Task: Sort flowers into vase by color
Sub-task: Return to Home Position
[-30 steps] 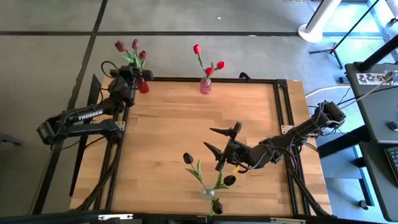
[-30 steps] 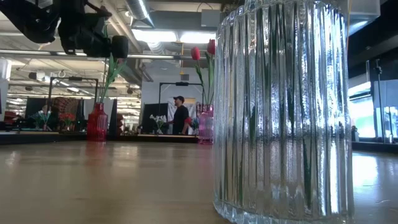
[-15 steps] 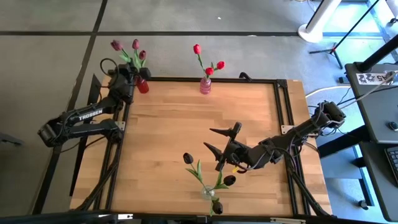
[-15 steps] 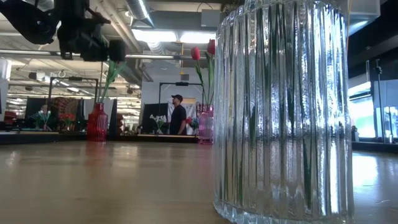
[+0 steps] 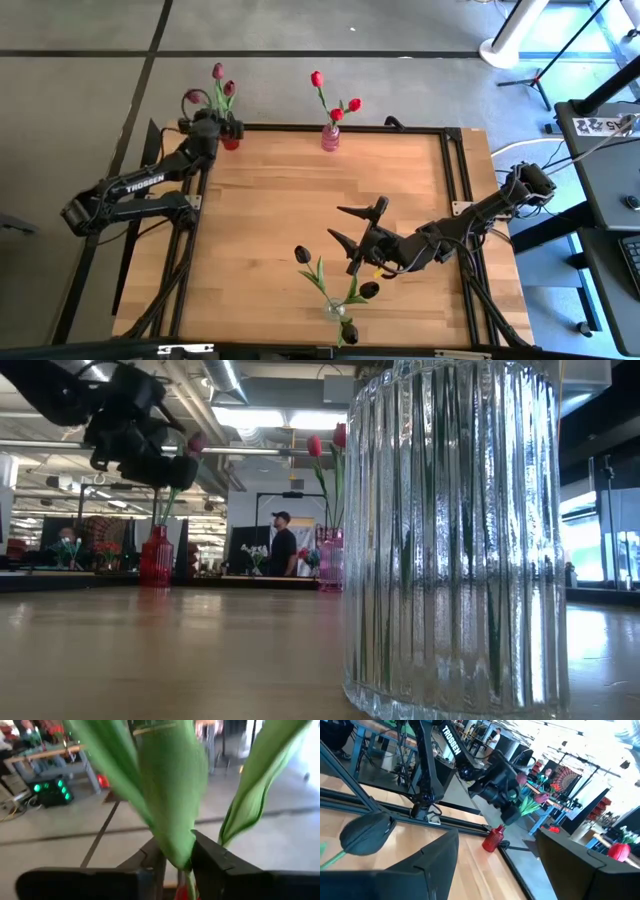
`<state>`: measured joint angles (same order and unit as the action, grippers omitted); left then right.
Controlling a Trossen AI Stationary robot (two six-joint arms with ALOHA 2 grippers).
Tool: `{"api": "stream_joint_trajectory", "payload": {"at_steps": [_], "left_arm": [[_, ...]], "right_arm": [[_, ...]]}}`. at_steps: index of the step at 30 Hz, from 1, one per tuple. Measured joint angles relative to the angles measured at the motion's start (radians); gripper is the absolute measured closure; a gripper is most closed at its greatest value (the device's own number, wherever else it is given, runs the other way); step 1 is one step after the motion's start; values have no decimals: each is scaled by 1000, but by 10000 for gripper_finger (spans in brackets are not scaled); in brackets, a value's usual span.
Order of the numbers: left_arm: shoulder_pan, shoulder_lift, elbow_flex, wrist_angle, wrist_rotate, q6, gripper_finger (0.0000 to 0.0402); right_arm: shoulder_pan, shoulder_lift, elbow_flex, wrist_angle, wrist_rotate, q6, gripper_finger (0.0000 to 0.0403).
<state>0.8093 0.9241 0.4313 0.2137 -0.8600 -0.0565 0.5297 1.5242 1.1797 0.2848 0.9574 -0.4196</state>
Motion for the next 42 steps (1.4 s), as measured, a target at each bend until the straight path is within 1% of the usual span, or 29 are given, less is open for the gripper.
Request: {"api": "stream_joint_trajectory", "payload": {"at_steps": [3, 5, 7, 10, 15, 21, 24, 28, 31, 33, 35, 37, 39, 42], "left_arm": [[0, 0, 70, -226, 0, -71, 300], [0, 0, 135, -408, 30, -138, 285], [0, 0, 202, -575, 86, -198, 271], [16, 0, 286, -775, 210, -253, 256], [35, 0, 366, -975, 385, -278, 246], [30, 0, 429, -1181, 494, -281, 245], [6, -9, 451, -1232, 552, -252, 245], [-61, -67, 472, -1216, 662, -202, 248], [-154, -132, 478, -1165, 790, -203, 252], [-234, -188, 470, -1090, 882, -203, 255], [-326, -244, 443, -982, 964, -203, 256], [-420, -298, 387, -831, 1024, -202, 256], [-509, -345, 305, -654, 1046, -196, 256], [-613, -380, 159, -412, 1039, -172, 256]], "right_arm": [[0, 0, 0, 0, 0, -17, 139], [-8, 0, 0, 0, 0, -23, 139], [-8, 0, 0, -10, -10, -23, 139], [-20, 0, 0, -39, -29, -22, 139], [-35, 0, 0, -100, -34, 18, 139], [-47, 0, 0, -116, -34, 47, 139], [-47, 0, 0, -110, -34, 47, 139], [-46, 0, 0, -100, -34, 47, 139], [-46, 0, 0, -100, -33, 47, 139], [-46, 0, 0, -100, -33, 49, 139], [-46, 0, 0, -100, -32, 46, 139], [-46, 0, 0, -100, -31, 52, 139], [-46, 0, 0, -102, -31, 76, 139], [-46, 0, 0, -125, -39, 129, 139]]}}
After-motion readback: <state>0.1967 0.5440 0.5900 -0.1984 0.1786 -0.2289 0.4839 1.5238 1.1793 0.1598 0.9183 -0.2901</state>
